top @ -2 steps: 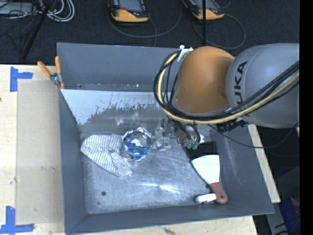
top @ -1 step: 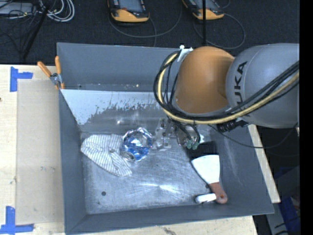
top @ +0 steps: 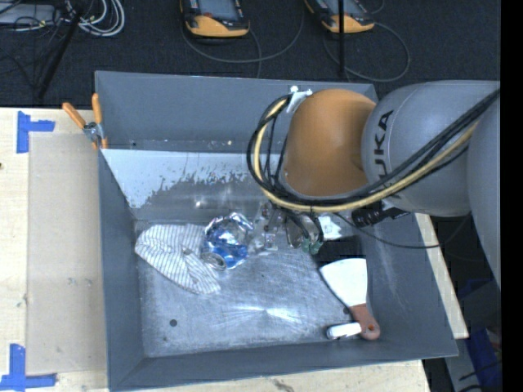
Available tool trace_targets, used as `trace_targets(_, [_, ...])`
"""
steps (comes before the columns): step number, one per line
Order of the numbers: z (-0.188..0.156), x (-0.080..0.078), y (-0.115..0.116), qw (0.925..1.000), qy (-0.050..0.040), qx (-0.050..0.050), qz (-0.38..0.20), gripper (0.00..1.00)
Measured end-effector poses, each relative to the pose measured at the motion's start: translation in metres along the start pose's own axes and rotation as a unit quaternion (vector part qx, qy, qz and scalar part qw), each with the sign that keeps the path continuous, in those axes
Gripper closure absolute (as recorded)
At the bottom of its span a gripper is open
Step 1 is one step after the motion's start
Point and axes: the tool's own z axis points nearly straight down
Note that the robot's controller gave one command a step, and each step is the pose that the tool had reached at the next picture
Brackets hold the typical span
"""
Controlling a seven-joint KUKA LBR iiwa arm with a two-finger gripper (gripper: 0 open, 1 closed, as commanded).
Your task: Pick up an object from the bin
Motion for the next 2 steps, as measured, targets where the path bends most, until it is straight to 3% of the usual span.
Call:
trace_targets(1, [0.0172,-0.0003,-0.0005,1.0,0.0034,0.001,-0.001,1.0])
trace_targets(2, [0.0149,-0.005,0.0047,1.0,0.0007,0.0,0.0,1.0])
